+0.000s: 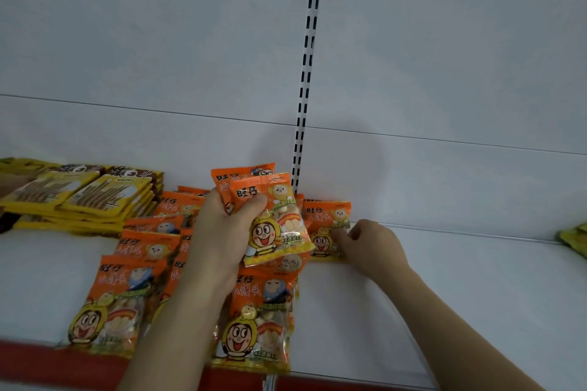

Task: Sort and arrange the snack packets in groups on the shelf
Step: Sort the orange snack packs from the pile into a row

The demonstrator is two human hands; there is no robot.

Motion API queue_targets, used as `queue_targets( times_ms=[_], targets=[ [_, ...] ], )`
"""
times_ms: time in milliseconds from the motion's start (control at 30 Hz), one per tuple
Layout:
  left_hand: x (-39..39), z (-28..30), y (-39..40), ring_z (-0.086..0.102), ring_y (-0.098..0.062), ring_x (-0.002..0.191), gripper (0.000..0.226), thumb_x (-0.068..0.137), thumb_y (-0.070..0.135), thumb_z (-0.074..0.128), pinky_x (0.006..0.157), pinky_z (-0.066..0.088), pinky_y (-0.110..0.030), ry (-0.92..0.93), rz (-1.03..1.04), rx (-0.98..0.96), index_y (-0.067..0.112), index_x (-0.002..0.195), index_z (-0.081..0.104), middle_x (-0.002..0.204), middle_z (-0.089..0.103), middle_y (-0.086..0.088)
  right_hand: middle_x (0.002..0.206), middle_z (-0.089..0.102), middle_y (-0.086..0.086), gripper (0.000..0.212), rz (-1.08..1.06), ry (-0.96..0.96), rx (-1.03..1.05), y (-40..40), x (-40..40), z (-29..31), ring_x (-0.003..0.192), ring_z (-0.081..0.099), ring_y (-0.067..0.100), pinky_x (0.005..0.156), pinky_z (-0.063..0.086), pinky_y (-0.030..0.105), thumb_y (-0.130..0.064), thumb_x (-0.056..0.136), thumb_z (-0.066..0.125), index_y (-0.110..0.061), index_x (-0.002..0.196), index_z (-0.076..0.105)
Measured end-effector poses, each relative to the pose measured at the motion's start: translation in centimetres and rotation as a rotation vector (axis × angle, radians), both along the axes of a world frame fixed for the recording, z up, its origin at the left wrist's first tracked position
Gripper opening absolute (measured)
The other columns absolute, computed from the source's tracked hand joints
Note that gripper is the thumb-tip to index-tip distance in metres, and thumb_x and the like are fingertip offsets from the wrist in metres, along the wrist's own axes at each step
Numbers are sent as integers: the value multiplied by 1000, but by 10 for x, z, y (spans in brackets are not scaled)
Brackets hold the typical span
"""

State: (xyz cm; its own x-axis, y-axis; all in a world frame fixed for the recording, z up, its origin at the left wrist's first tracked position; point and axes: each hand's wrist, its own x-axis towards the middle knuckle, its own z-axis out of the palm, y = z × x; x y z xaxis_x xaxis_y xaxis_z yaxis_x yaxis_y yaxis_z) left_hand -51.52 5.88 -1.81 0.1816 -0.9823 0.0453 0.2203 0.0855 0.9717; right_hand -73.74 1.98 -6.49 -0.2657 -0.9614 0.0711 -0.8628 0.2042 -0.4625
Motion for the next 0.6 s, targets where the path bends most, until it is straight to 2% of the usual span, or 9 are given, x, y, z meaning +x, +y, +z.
queue_targets(
  times_ms=[100,167,200,267,333,400,500,533,600],
  targets=[
    [-5,-1,1,79,-27,86,21,92,17,74,80,63,-51,-20,-27,-6,20,113,70,101,80,-2,95,66,1,40,-16,-62,-21,2,0,2,86,56,21,68,42,32,-54,93,55,-15,100,56],
    [-10,-2,2,79,-24,85,21,90,20,77,78,63,-47,-61,-43,-20,22,109,70,100,80,1,96,67,-2,40,-25,-116,-139,13,1,11,89,60,18,68,43,31,-55,95,51,-18,107,57],
    [-12,-2,2,79,-22,85,21,89,21,79,78,63,-46,-90,-48,-32,23,108,70,99,80,3,92,67,-4,39,-18,-180,-214,20,3,18,88,62,17,66,43,30,-55,97,49,-18,103,60],
    [-19,-2,1,78,-13,83,23,86,26,82,75,62,-39,-168,-37,-64,26,105,69,96,80,8,78,68,-5,44,69,-440,-294,38,9,36,78,65,15,62,46,28,-57,98,45,-20,87,66],
    [-26,-2,-1,75,-3,78,27,84,33,83,68,58,-25,-280,-10,-86,30,105,67,94,78,12,72,70,-2,49,227,-618,-233,58,19,53,69,66,12,61,51,29,-62,92,49,-21,77,70],
    [-33,-1,0,73,1,77,30,83,44,81,63,55,-17,-385,6,-91,32,105,66,93,76,14,74,73,-5,40,321,-586,-186,69,25,58,68,69,9,63,58,30,-58,87,61,-21,79,71],
    [-41,0,4,66,9,74,36,91,63,58,63,51,-16,-415,6,-122,29,104,63,92,72,10,74,74,-3,24,212,-548,-258,65,15,55,64,67,10,60,55,33,-42,89,70,-20,81,70],
    [-41,0,5,63,9,71,39,96,62,50,61,48,-16,-406,21,-122,26,103,62,91,70,7,73,73,0,23,144,-549,-299,60,7,53,63,65,13,59,52,36,-40,89,70,-19,79,68],
    [-37,-1,4,60,1,70,35,103,53,46,61,46,-21,-356,94,-107,21,103,59,95,68,-4,71,71,3,27,22,-513,-324,53,-10,46,63,62,19,58,47,36,-38,89,70,-16,75,66]
  ],
)
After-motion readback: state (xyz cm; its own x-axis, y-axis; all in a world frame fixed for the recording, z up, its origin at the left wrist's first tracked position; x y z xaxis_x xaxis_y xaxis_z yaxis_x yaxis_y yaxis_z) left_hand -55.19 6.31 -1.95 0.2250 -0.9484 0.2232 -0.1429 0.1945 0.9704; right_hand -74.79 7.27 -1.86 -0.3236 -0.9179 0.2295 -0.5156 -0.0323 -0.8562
